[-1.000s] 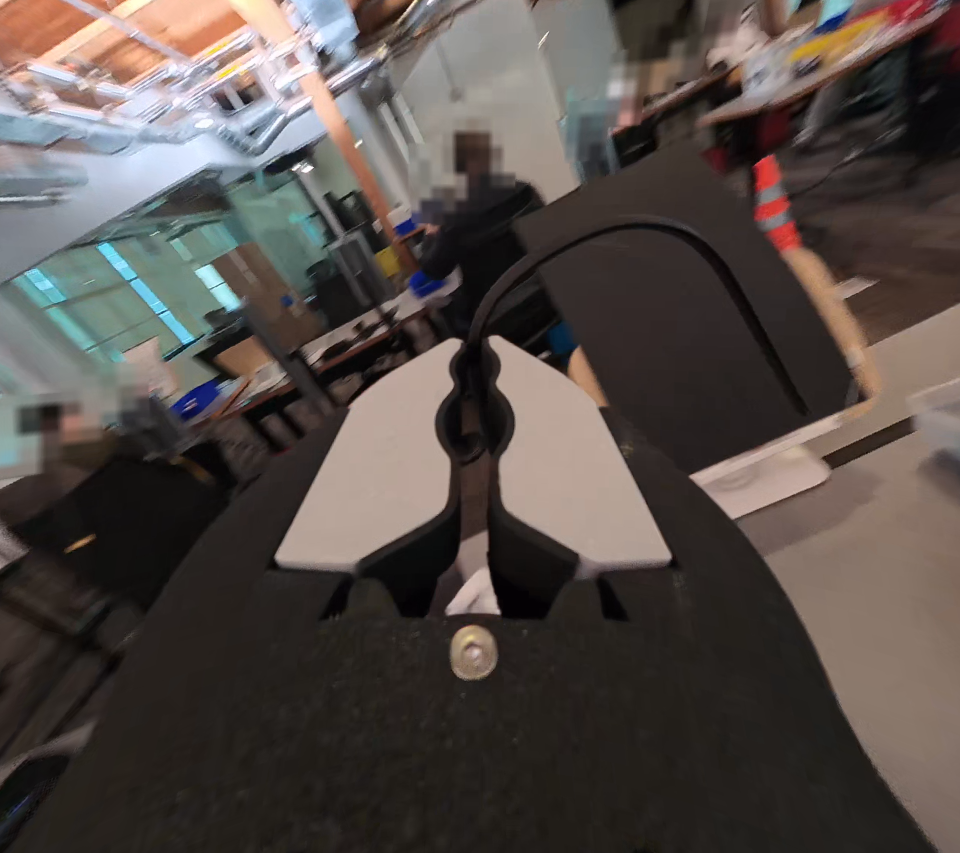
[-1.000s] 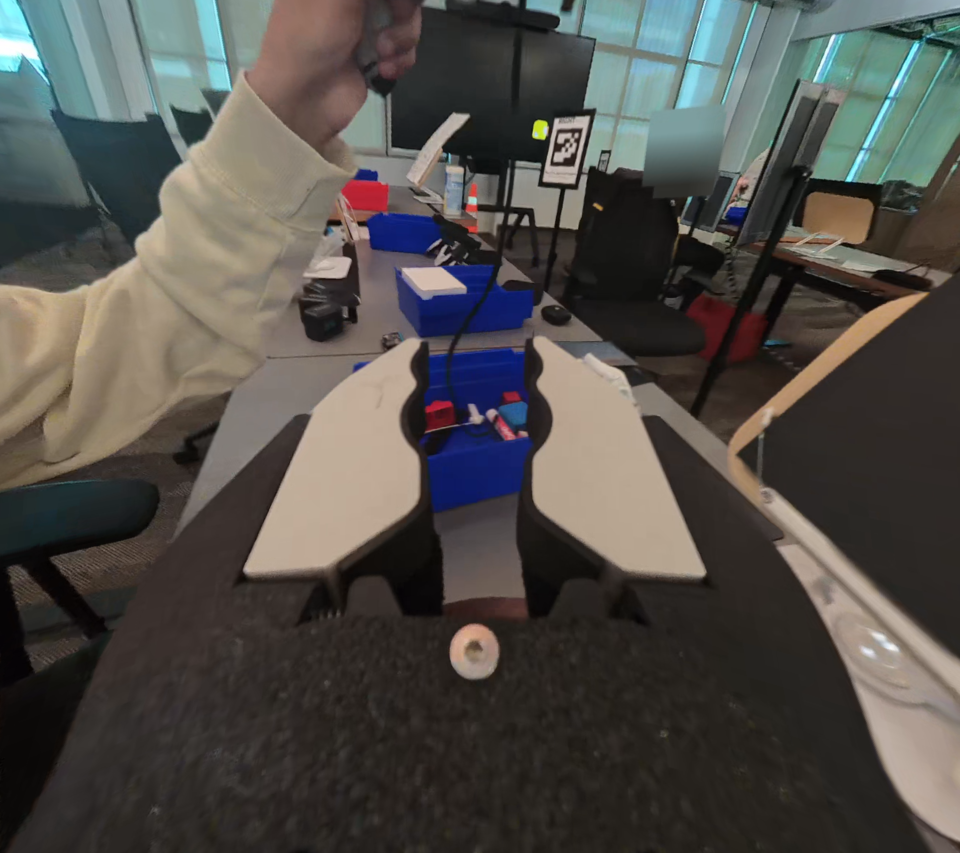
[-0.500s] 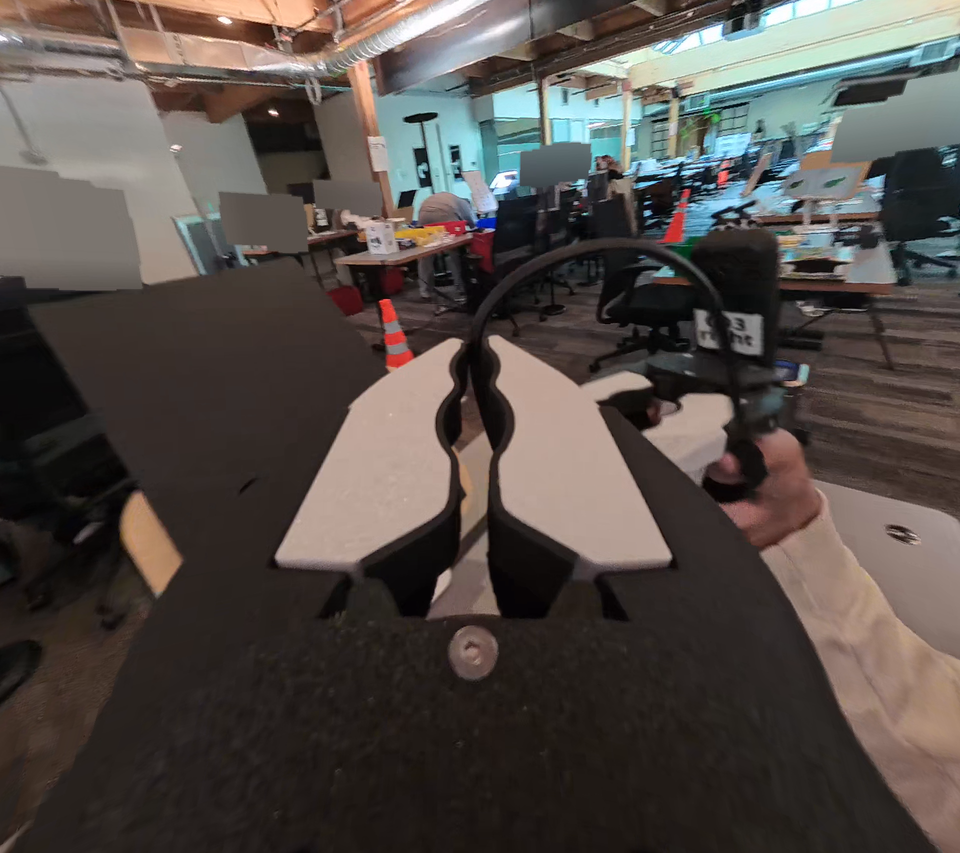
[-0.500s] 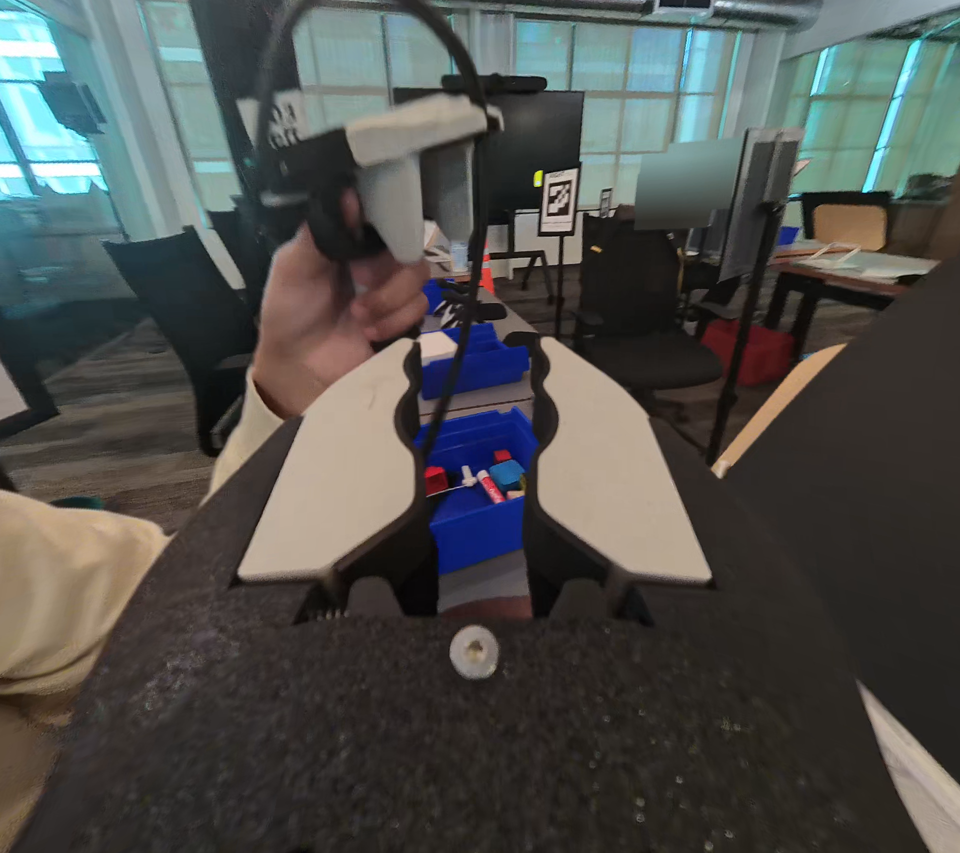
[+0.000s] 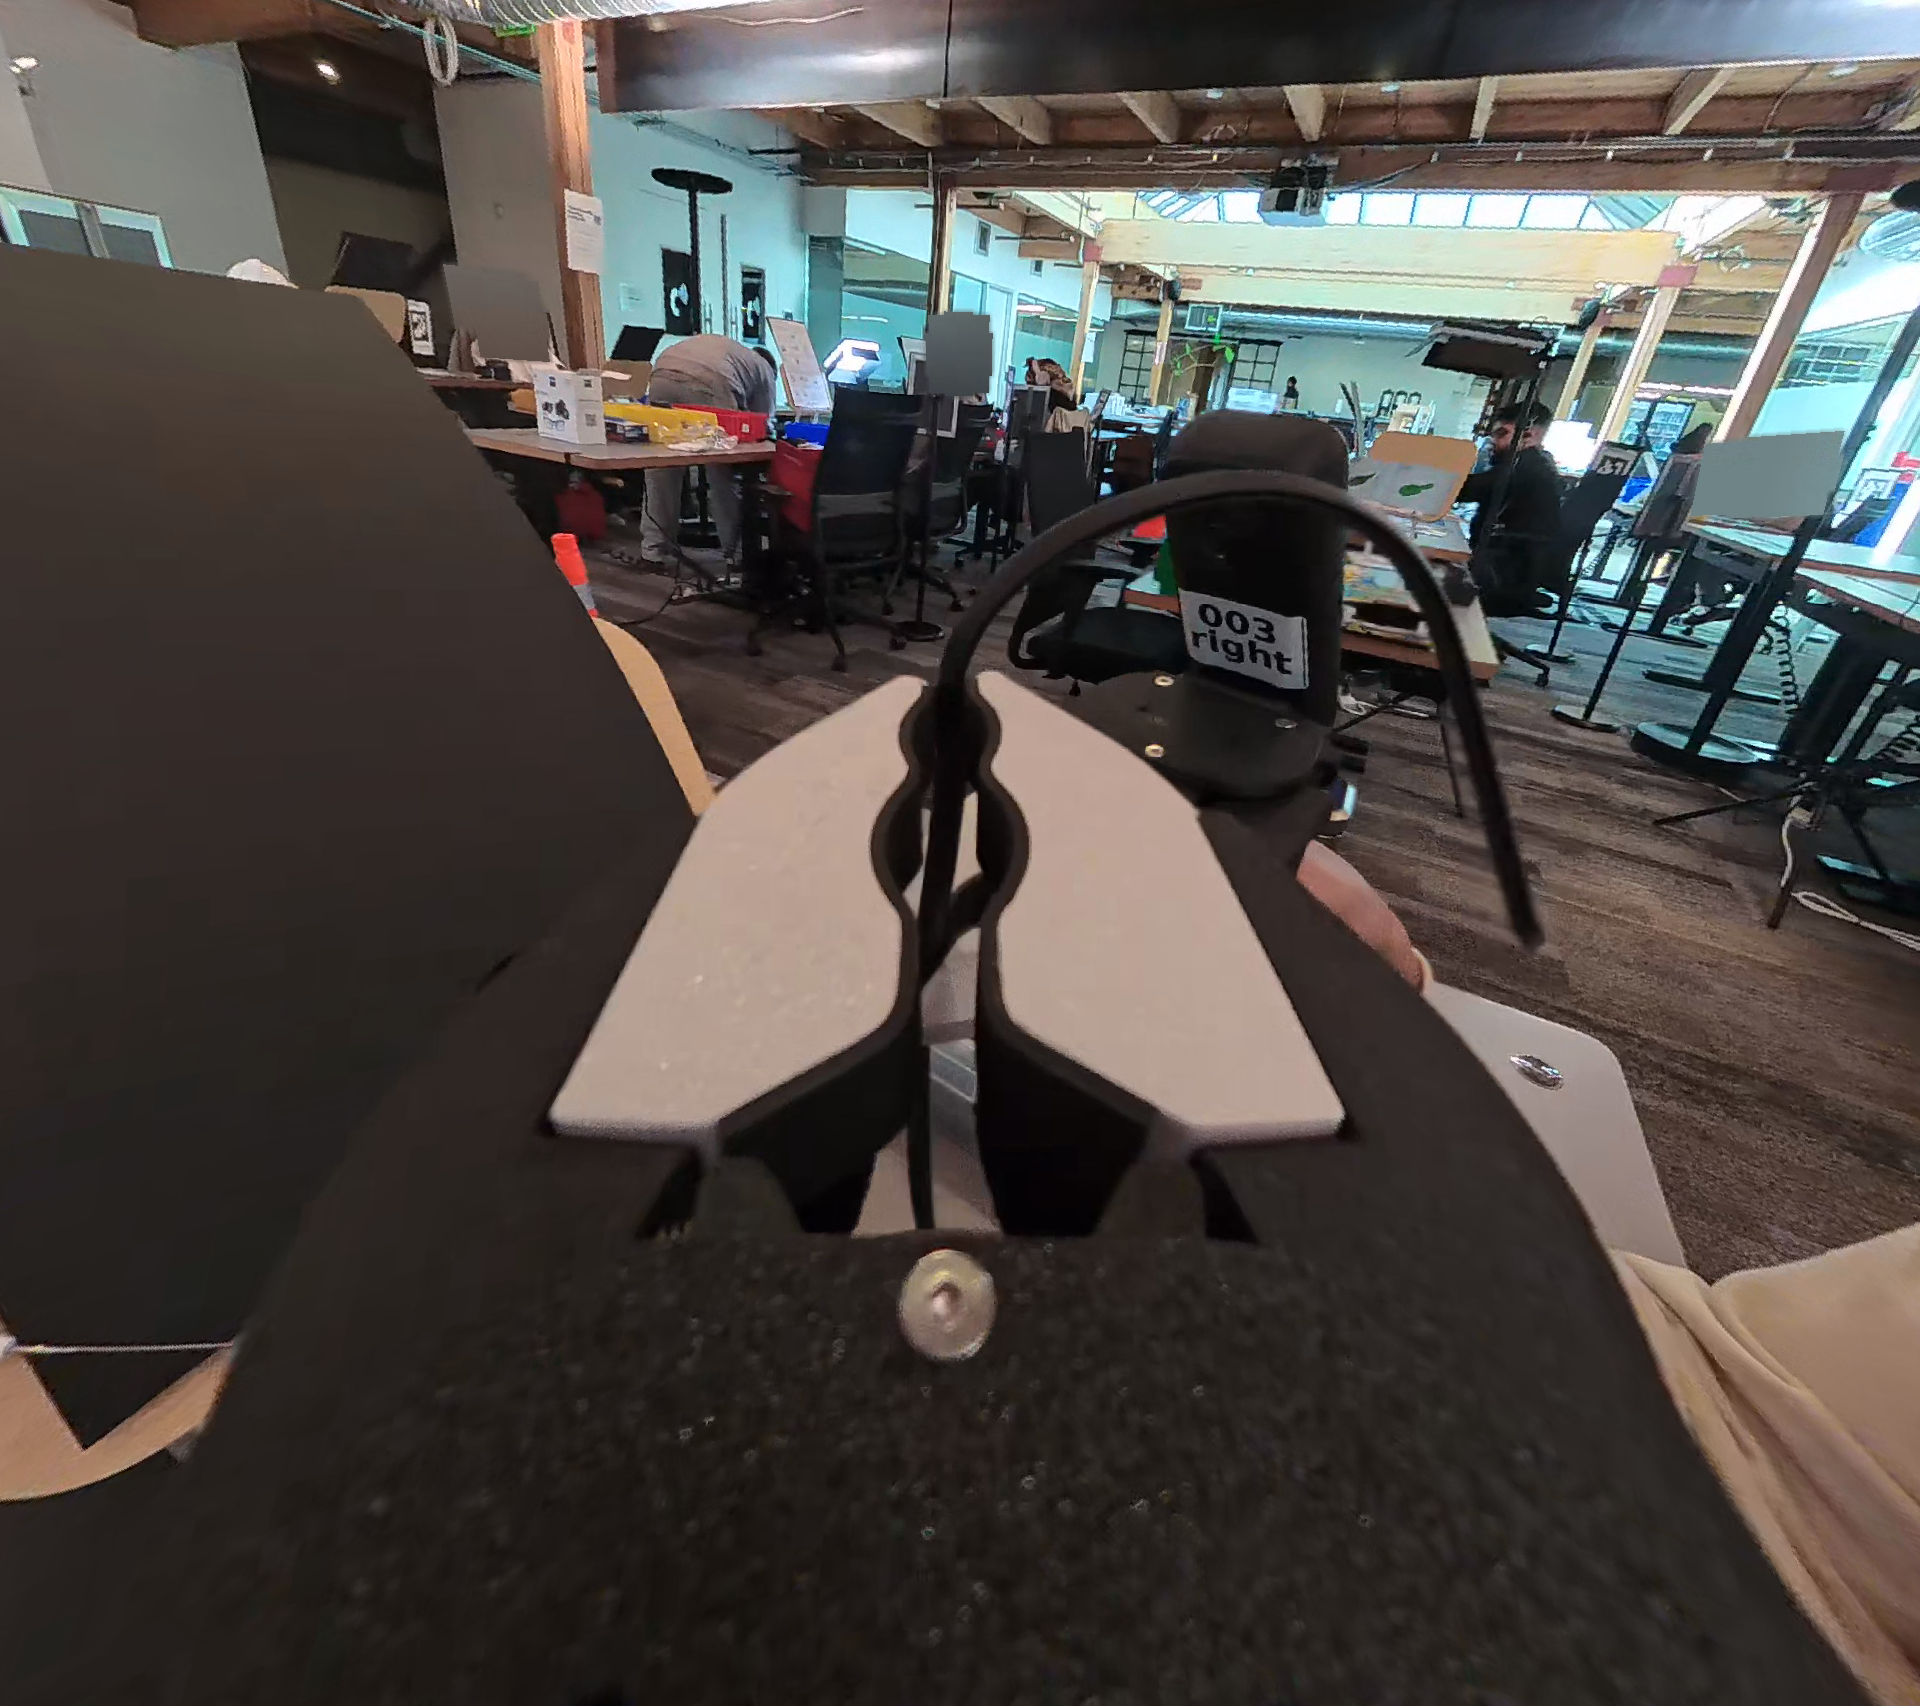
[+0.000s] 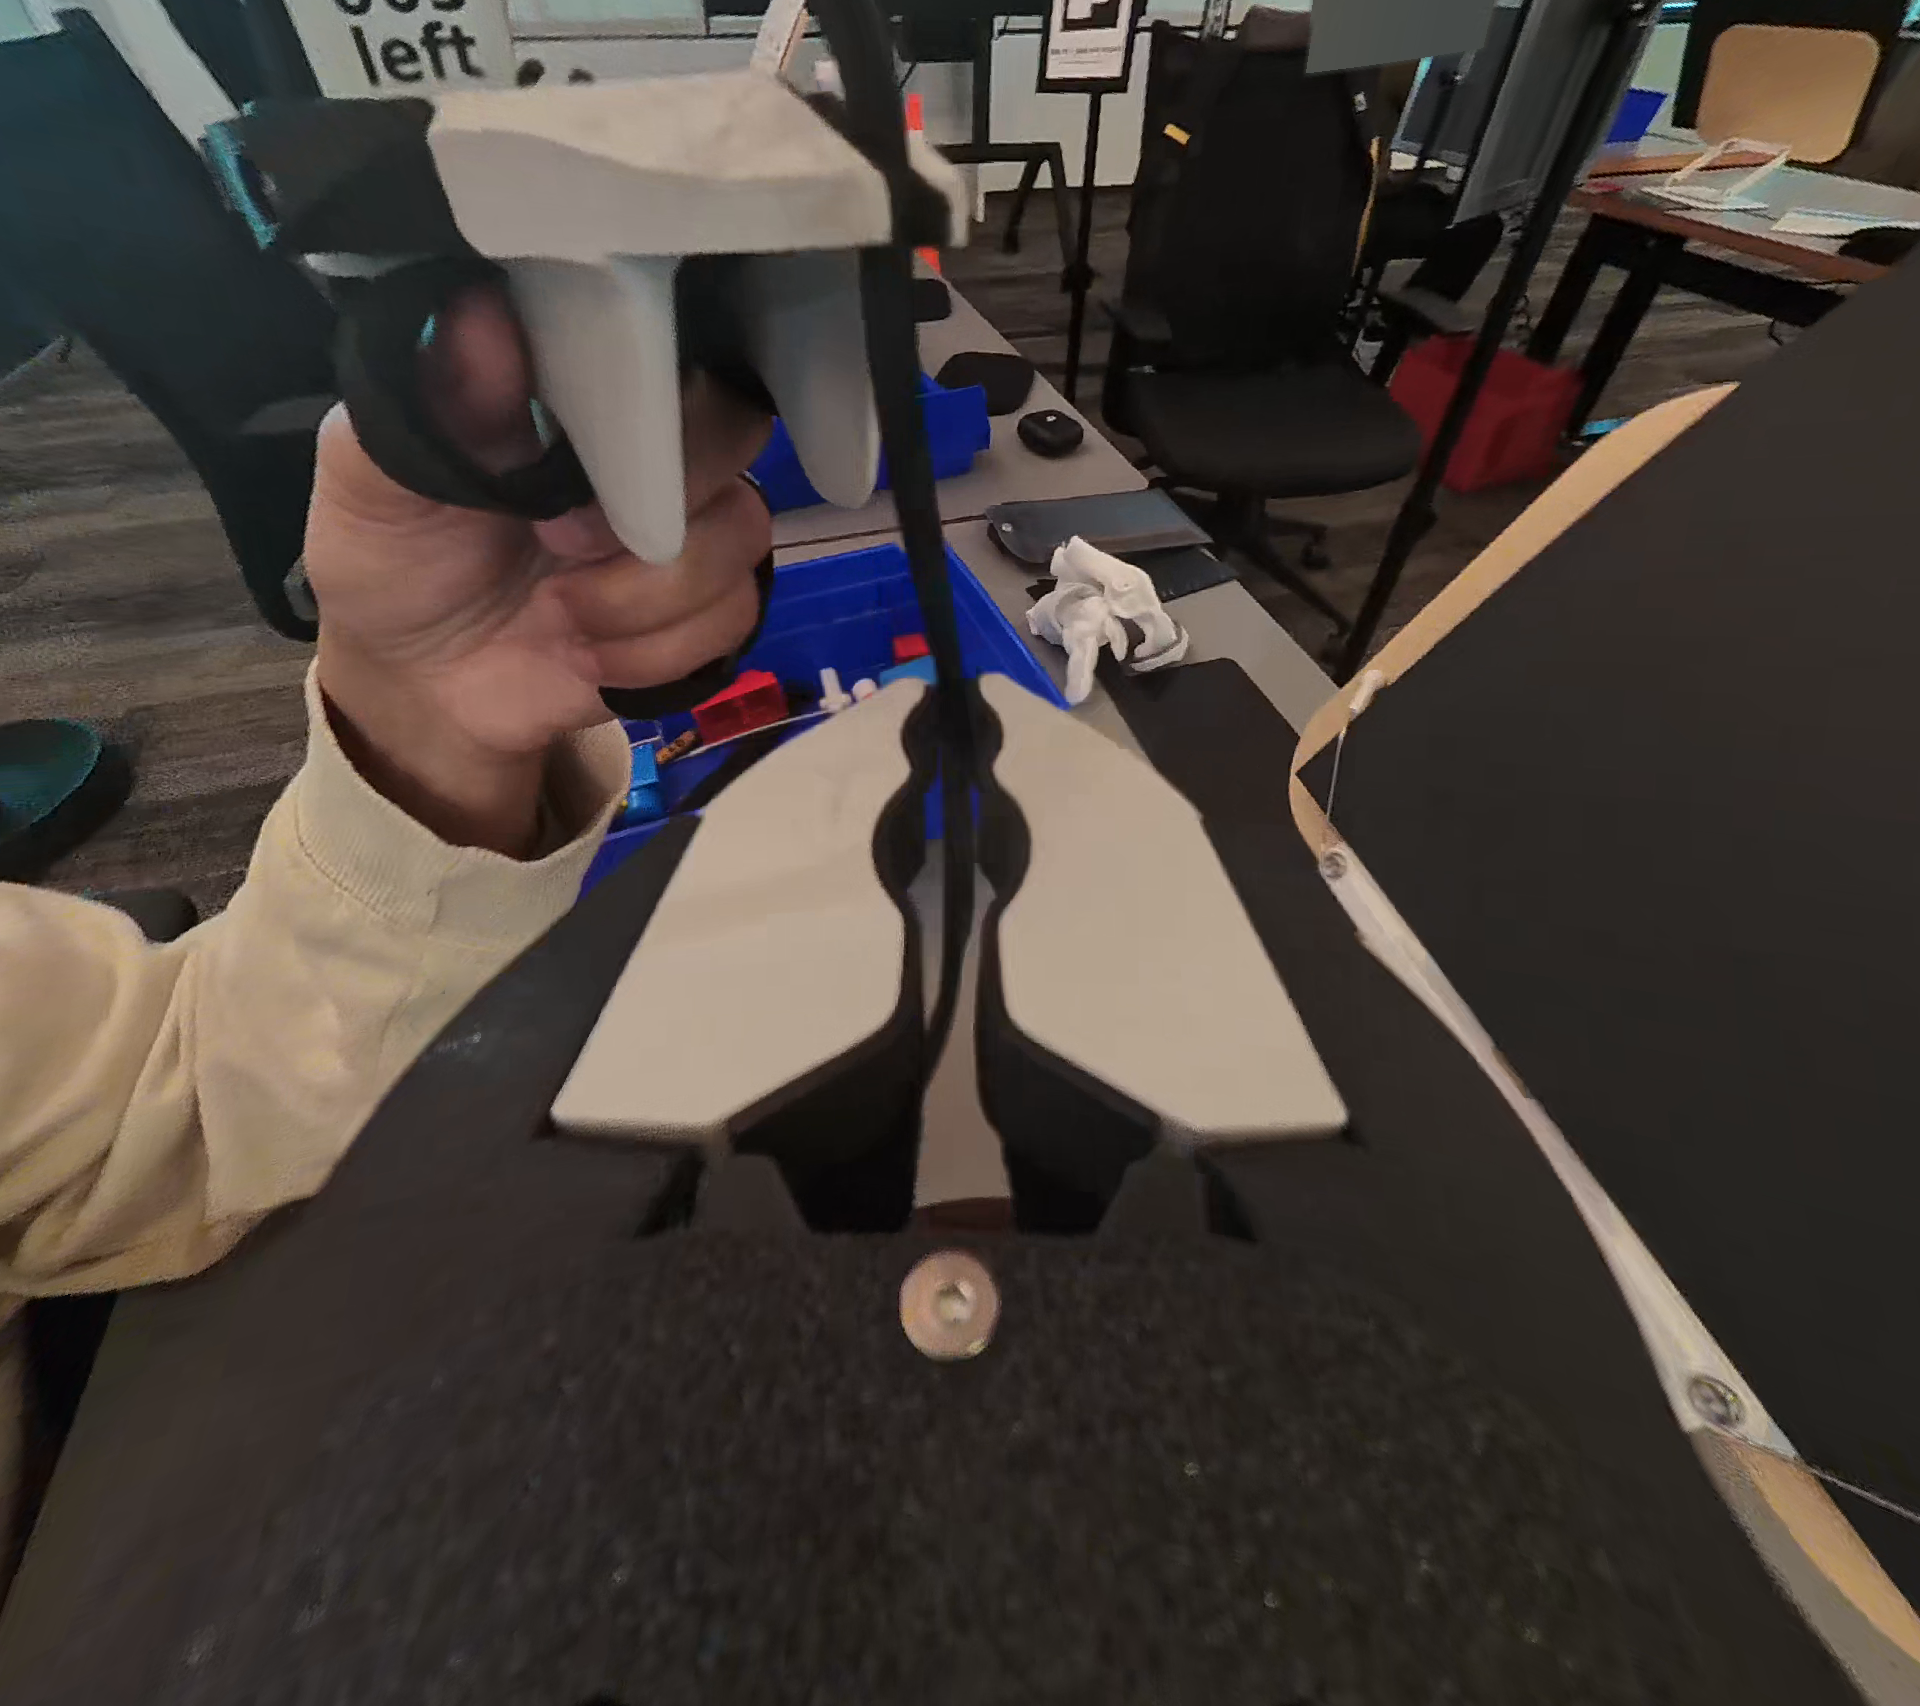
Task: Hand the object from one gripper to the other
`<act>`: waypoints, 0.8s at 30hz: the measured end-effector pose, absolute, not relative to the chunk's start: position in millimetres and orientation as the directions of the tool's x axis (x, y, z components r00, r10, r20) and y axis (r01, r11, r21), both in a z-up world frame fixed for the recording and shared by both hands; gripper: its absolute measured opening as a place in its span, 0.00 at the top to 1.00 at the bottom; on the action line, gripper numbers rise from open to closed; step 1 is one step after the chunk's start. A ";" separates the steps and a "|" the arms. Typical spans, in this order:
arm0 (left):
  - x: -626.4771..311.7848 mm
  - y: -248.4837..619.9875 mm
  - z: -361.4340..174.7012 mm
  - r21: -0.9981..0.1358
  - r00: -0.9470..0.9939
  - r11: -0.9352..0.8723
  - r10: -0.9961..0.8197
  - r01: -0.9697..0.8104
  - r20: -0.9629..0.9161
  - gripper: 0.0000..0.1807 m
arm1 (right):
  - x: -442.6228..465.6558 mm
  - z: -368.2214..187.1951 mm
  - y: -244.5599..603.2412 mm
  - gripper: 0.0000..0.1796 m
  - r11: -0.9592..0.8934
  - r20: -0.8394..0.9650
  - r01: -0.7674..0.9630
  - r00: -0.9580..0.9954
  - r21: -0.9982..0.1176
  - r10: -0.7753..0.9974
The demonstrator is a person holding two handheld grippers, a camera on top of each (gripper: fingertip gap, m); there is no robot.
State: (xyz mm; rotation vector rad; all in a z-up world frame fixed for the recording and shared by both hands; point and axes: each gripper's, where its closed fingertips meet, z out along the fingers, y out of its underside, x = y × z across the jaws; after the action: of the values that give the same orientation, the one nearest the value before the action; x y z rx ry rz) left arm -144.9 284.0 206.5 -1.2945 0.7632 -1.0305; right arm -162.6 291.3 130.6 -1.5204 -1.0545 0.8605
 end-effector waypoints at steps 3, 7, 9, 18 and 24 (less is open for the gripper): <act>-151.1 289.4 208.4 -0.979 0.408 -0.030 -0.906 0.202 0.112 0.98 | -158.3 134.2 296.4 0.98 -0.048 0.034 0.194 0.398 -0.980 0.917; -154.0 285.5 210.7 -0.968 0.359 -0.077 -0.919 0.239 0.161 0.94 | -132.8 169.2 306.4 0.98 0.044 0.066 0.054 0.536 -0.998 0.841; -149.1 283.7 203.4 -0.976 0.340 -0.109 -0.925 0.190 0.169 0.87 | -115.1 199.6 297.8 0.98 0.118 0.040 -0.107 0.549 -0.987 0.835; -91.2 260.4 122.9 -0.950 0.192 -0.143 -0.977 -0.278 0.091 0.72 | -52.7 248.8 272.1 0.98 0.093 -0.149 -0.520 0.405 -0.849 0.902; -63.8 261.6 95.8 -0.924 0.128 -0.140 -0.987 -0.357 0.100 0.70 | -39.2 256.4 264.3 0.98 0.036 -0.188 -0.613 0.296 -0.789 0.936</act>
State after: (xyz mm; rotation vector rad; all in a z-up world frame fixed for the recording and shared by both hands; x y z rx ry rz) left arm -63.8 261.6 95.8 -1.6234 1.3323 -1.0170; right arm -39.2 264.3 256.4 -0.9183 -0.4395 1.2501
